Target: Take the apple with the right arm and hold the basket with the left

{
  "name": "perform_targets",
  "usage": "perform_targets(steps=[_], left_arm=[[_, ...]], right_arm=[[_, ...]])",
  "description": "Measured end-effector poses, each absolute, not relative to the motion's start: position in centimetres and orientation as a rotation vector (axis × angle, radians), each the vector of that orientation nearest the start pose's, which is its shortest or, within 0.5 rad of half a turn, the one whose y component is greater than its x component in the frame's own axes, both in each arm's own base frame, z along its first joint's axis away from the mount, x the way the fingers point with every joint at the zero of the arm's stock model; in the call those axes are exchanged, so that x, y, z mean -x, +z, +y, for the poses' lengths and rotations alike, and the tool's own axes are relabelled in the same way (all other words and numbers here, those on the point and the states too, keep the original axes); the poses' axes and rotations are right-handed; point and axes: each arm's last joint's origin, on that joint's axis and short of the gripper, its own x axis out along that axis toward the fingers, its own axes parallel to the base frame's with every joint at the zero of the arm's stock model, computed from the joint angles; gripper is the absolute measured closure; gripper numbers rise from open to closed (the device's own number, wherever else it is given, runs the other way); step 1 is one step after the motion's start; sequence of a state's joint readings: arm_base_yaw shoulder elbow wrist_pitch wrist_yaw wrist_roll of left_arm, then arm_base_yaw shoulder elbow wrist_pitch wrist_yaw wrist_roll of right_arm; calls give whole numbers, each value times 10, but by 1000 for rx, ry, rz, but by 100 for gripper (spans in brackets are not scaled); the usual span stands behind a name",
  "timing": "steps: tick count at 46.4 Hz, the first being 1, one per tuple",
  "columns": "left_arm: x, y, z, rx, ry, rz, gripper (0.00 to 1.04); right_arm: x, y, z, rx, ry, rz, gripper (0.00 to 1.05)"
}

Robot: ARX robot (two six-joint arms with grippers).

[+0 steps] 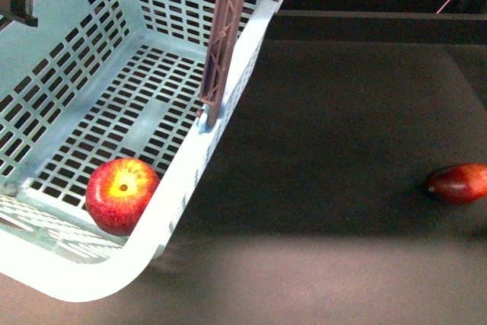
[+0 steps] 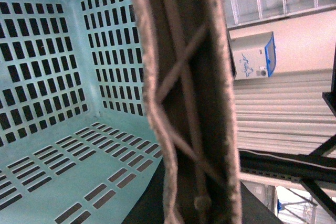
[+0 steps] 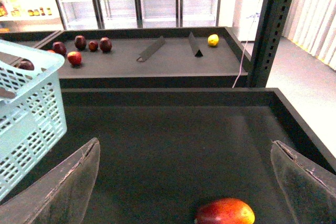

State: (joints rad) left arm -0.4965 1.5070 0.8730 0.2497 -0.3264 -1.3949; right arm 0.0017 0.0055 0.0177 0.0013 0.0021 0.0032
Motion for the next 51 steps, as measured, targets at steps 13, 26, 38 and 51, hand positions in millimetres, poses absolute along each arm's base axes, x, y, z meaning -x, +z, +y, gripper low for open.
perform_targets(steps=[13, 26, 38, 51], left_arm=[[-318, 206, -112, 1288, 269, 369, 98], [-350, 178, -98, 1359, 421, 360, 98], [-353, 156, -82, 1363, 467, 399, 98], [-342, 138, -67, 1339, 513, 421, 98]], right_arm=[[-97, 169, 0, -3, -1, -14, 9], [-97, 169, 0, -3, 0, -14, 9], [-97, 169, 0, -3, -1, -14, 9], [-97, 169, 0, -3, 0, -14, 9]])
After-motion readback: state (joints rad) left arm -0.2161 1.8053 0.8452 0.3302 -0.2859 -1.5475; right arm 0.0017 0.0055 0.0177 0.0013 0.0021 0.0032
